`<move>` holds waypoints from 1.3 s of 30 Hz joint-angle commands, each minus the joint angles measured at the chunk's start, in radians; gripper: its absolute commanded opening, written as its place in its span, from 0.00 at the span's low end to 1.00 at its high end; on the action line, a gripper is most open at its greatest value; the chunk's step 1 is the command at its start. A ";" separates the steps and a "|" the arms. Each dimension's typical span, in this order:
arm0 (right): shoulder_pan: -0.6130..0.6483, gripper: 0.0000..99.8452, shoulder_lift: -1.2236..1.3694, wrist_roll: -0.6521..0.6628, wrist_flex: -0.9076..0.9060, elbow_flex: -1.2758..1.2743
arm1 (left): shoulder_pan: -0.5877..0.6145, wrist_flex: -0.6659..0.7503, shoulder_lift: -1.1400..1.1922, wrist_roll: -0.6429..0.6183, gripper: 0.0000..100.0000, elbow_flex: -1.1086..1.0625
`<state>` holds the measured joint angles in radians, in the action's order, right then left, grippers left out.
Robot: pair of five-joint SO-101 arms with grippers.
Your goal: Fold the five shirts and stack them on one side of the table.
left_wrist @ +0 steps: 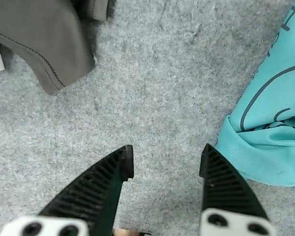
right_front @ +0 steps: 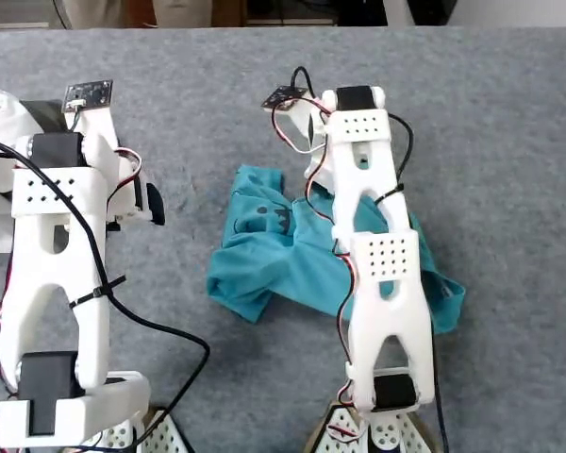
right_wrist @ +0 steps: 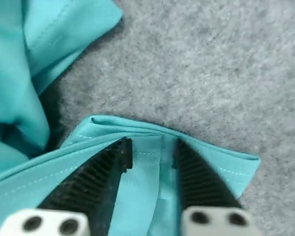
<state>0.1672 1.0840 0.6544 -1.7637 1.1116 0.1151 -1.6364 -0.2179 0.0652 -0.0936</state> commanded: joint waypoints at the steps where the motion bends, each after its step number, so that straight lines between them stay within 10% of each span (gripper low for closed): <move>1: -0.025 0.03 -0.088 -0.011 -0.023 -0.021 | 0.009 0.014 -0.027 0.005 0.22 0.005; 28: -0.150 0.00 -1.089 0.063 -0.021 -0.690 | 0.003 0.005 -0.033 -0.002 0.22 0.003; 39: -0.492 0.00 -1.198 0.069 0.215 -0.949 | 0.000 -0.005 -0.033 -0.003 0.22 0.000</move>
<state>-0.2363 -0.0821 0.7173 -1.6210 0.1741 0.1151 -1.6364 -0.2179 0.0652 -0.0936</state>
